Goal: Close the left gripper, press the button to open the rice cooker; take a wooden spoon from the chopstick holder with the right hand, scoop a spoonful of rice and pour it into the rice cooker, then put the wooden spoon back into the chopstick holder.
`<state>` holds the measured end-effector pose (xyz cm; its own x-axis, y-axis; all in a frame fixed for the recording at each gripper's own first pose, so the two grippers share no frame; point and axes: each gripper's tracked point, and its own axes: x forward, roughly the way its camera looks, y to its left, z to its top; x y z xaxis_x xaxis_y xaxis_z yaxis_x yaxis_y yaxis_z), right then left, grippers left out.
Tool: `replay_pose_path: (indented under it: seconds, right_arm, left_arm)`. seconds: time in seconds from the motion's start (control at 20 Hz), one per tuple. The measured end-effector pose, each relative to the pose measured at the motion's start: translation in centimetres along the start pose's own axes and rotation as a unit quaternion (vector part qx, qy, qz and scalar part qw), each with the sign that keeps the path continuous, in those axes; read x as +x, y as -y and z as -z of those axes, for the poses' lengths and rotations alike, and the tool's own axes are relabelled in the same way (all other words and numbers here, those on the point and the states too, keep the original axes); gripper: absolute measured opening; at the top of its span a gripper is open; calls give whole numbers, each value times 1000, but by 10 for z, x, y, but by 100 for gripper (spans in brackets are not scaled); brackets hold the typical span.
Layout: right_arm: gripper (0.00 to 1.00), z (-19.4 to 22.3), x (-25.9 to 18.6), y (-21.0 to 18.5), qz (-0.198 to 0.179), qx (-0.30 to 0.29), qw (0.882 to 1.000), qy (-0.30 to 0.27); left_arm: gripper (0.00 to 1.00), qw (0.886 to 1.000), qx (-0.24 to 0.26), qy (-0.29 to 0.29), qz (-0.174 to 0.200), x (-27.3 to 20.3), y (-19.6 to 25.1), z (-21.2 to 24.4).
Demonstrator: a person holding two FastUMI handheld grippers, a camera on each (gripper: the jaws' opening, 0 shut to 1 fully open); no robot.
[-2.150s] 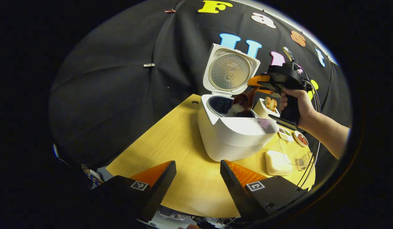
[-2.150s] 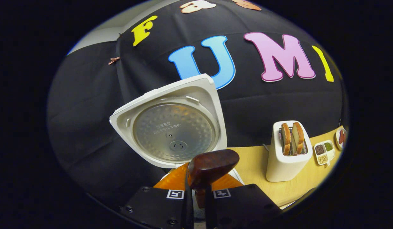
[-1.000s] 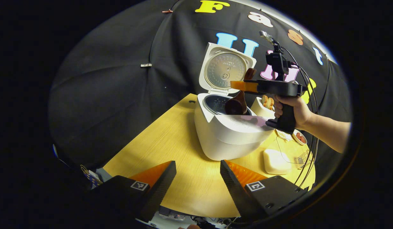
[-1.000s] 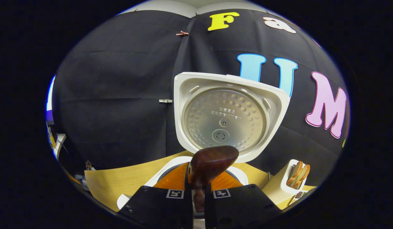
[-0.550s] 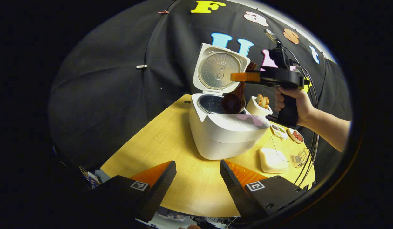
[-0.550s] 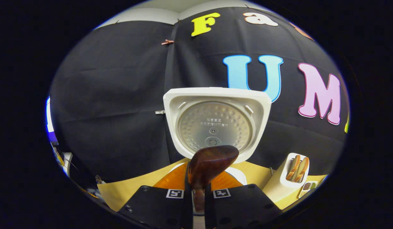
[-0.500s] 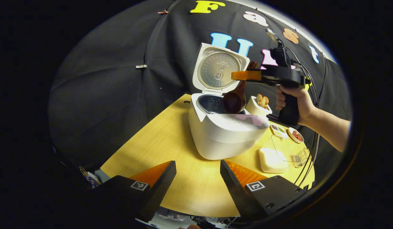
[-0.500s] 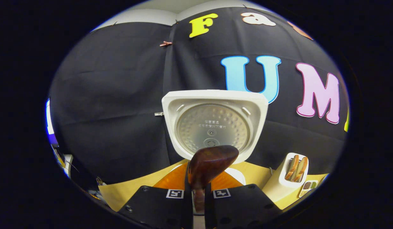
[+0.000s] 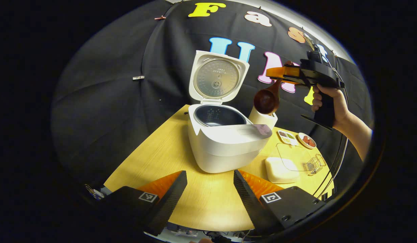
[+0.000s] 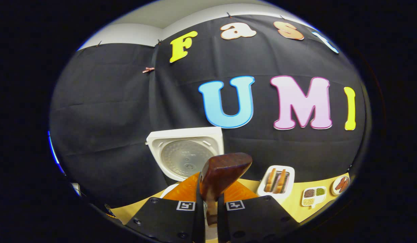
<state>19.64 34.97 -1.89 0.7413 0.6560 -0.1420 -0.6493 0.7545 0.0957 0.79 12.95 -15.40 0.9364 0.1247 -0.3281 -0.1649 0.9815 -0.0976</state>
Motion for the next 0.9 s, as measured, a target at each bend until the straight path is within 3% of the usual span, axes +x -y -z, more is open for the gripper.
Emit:
replay_pose_path:
  seconds: [0.55, 0.9]
  right_arm:
    - [18, -17, -124, 179, 129, 52, 990, 13]
    - [18, 13, -202, 287, 197, 93, 976, 4]
  left_arm:
    - [98, 999, 19, -1, 34, 0, 97, 4]
    - [96, 998, 37, -6, 56, 10, 176, -4]
